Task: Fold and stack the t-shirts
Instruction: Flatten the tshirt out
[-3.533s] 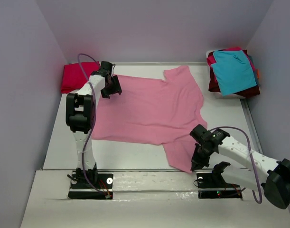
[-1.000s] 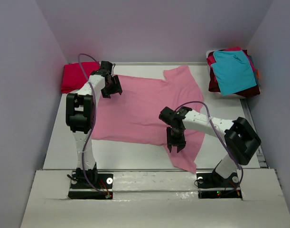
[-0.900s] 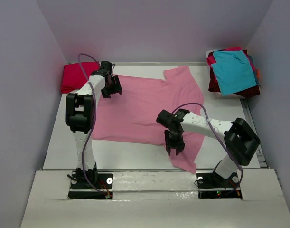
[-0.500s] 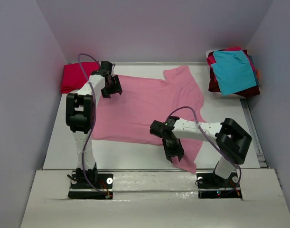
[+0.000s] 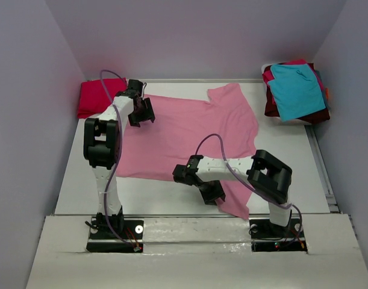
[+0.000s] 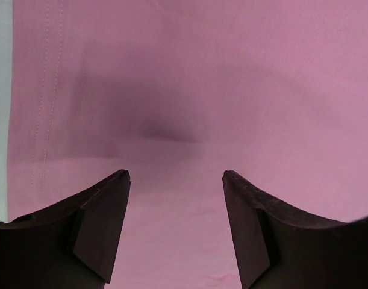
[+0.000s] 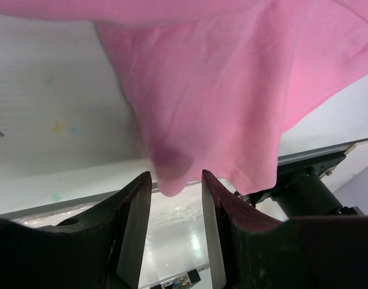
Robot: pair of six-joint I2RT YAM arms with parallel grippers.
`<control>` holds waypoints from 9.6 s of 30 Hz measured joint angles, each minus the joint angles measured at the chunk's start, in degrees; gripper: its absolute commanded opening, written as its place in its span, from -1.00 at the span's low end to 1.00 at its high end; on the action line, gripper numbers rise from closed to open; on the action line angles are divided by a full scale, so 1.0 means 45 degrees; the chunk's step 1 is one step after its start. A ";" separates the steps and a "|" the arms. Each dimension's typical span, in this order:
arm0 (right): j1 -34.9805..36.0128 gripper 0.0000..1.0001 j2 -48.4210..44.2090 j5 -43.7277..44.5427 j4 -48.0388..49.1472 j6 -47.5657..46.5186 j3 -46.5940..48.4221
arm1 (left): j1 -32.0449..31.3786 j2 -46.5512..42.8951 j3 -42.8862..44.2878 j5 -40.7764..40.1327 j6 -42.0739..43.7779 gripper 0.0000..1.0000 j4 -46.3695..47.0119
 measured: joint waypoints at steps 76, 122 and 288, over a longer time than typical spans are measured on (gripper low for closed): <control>-0.1496 -0.82 -0.2327 -0.0287 0.0267 0.0704 -0.0889 | 0.0000 0.0000 -0.0024 0.0015 0.0126 0.48 -0.0005; -0.3512 -0.35 -0.3609 -0.1093 0.1443 0.1564 -0.4240 | 0.0000 0.0000 -0.0039 0.0393 0.0253 0.48 0.0015; 0.0228 -0.19 -0.0913 -0.0685 0.1083 0.1098 -0.0389 | -0.5542 -1.2075 -1.1880 0.5911 -0.3410 0.48 0.0398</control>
